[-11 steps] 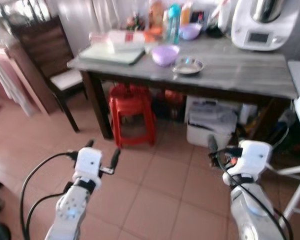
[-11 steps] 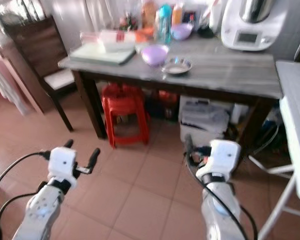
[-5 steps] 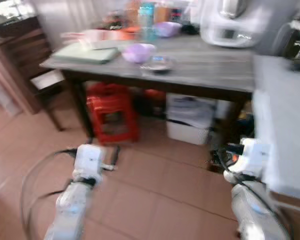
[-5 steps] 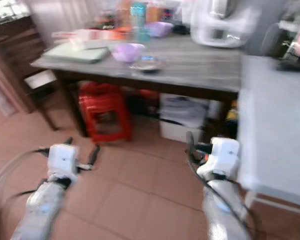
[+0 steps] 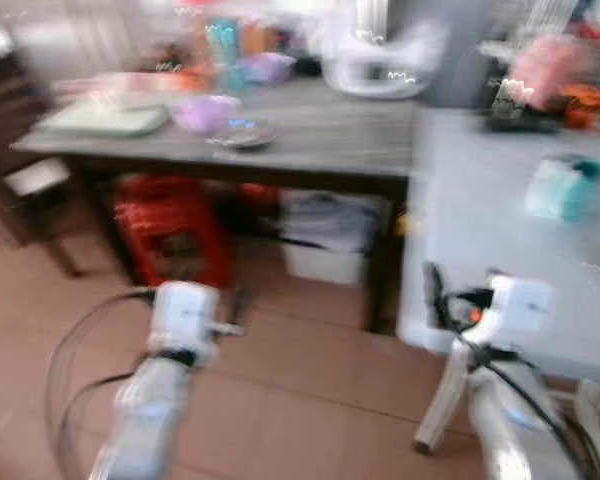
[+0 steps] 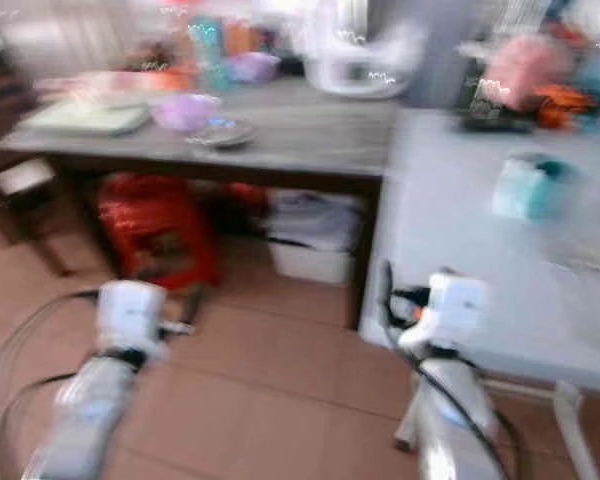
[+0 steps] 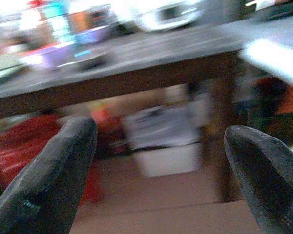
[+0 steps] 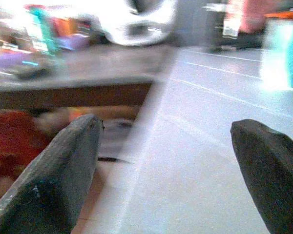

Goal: Setting the table

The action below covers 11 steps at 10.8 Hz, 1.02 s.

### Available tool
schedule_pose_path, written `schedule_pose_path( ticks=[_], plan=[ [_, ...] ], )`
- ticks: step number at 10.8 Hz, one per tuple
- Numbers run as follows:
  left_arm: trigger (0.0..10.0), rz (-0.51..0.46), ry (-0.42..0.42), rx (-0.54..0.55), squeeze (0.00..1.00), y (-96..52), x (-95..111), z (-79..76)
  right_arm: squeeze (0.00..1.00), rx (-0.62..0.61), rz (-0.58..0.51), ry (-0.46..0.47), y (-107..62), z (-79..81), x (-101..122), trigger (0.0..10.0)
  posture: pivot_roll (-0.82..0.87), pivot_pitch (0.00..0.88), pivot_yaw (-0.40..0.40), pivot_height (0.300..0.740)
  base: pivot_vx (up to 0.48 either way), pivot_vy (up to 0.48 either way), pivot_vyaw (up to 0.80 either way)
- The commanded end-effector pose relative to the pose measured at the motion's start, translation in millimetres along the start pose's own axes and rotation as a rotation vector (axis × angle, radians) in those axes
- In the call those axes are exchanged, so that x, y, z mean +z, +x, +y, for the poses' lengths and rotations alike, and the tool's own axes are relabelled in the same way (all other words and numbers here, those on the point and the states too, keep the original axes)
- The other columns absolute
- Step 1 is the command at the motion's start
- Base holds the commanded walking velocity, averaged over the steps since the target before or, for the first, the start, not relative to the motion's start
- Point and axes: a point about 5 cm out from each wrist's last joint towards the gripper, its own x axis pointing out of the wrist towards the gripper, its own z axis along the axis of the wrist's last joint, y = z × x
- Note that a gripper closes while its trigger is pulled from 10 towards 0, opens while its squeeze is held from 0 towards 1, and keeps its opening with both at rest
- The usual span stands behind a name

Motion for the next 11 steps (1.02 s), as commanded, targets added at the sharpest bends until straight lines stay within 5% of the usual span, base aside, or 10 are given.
schedule_pose_path(
  ticks=[1,5,11],
  plan=[
    [10.0,0.006,0.024,0.032,0.00,-1.6,1,12.6,0.00,0.022,-0.021,0.021,2.0,9.0,4,10.0,-0.01,0.000,0.076,0.740,0.000,-0.319,0.00],
    [10.0,0.007,0.027,0.027,0.00,-2.0,0,11.9,0.00,0.023,-0.019,0.019,3.0,8.9,4,10.0,0.00,0.000,0.075,0.740,0.000,-0.317,0.00],
    [10.0,-0.048,-0.071,-0.158,0.00,-3.3,7,0.0,0.00,0.026,-0.019,0.025,5.2,11.2,2,10.0,0.00,0.000,0.080,0.740,0.000,0.000,-0.09]
  ],
)
